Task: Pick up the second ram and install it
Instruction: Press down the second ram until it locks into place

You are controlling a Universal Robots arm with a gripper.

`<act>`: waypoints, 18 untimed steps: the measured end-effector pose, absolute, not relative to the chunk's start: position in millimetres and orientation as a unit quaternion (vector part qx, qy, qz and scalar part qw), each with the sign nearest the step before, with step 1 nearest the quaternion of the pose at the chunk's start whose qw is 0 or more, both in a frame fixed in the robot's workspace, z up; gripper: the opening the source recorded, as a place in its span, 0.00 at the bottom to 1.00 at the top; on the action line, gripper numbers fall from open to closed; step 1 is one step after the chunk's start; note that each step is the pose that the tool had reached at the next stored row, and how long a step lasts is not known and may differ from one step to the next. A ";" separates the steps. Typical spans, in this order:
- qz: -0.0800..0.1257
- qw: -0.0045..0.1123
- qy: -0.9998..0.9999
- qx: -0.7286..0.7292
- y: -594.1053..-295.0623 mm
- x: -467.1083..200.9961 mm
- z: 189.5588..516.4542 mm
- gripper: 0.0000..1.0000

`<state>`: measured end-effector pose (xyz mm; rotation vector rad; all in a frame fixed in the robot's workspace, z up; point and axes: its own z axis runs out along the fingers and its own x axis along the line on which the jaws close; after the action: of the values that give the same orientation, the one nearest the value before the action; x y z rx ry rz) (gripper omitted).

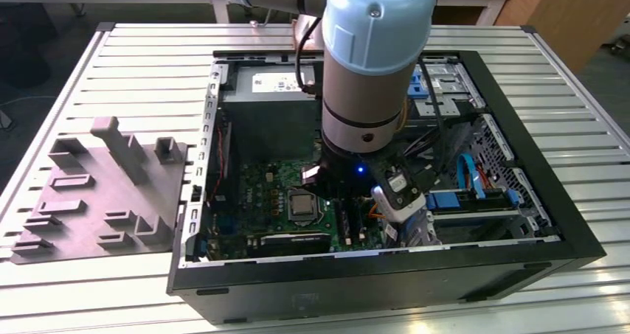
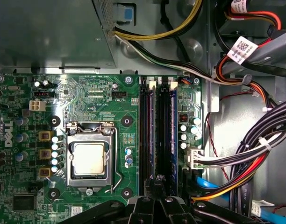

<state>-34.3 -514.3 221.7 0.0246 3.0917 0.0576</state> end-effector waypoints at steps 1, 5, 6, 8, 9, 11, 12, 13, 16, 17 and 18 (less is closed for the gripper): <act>0.018 0.025 0.999 0.008 -514.4 -34.3 221.4 0.10; 0.018 0.025 0.999 0.008 -514.4 -34.3 221.3 0.10; 0.018 0.025 0.999 0.008 -514.4 -34.3 221.1 0.10; 0.018 0.025 0.999 0.008 -514.5 -34.3 220.1 0.10; 0.018 0.025 0.999 0.008 -514.5 -34.3 220.1 0.10; 0.018 0.025 0.999 0.008 -514.4 -34.3 220.0 0.10; 0.019 0.025 0.999 0.008 -514.4 -34.3 219.8 0.10; 0.019 0.025 0.999 0.008 -514.4 -34.3 219.8 0.10; 0.019 0.025 0.999 0.008 -514.5 -34.4 219.2 0.10; 0.019 0.025 0.999 0.008 -514.5 -34.4 219.2 0.10; 0.019 0.025 0.999 0.008 -514.5 -34.3 219.2 0.10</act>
<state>-34.3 -514.5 219.2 0.0247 3.0918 0.0585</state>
